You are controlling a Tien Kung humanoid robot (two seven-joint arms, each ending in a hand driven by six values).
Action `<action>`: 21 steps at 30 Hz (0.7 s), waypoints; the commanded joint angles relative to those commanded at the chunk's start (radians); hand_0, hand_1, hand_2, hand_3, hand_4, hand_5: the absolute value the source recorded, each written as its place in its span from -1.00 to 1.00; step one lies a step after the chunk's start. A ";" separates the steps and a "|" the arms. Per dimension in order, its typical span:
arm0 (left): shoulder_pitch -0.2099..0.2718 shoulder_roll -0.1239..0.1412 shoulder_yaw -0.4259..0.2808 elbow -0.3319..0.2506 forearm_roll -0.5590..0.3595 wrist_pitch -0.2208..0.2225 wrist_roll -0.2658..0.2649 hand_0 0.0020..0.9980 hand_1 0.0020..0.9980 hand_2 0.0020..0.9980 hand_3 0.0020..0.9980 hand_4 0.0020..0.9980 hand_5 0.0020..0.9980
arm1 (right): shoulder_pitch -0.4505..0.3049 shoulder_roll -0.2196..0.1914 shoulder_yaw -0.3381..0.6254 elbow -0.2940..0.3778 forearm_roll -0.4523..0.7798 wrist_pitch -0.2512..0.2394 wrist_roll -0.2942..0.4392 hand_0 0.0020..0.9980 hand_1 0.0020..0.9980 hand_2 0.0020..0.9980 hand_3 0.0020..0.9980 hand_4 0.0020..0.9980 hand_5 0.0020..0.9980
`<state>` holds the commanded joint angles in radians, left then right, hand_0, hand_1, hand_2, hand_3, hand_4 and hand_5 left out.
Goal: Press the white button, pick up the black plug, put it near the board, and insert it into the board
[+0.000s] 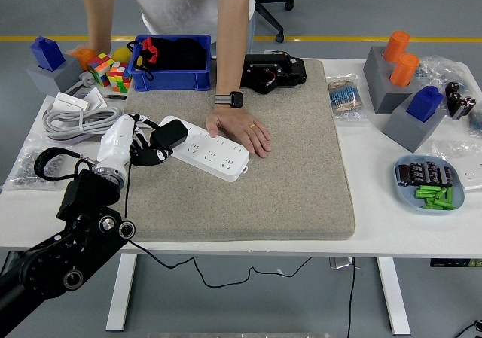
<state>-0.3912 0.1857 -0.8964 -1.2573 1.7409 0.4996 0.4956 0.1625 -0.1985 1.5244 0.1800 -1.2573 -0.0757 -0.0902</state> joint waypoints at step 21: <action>-0.037 -0.042 0.002 0.076 -0.100 0.034 -0.011 -0.60 -0.67 -0.61 -0.09 0.32 -1.00 | -0.004 0.001 0.005 0.000 0.001 0.000 0.001 0.25 0.19 0.17 0.16 0.29 -0.25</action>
<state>-0.4284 0.1439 -0.8947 -1.1816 1.6407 0.5341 0.4842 0.1586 -0.1978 1.5296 0.1800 -1.2562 -0.0757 -0.0894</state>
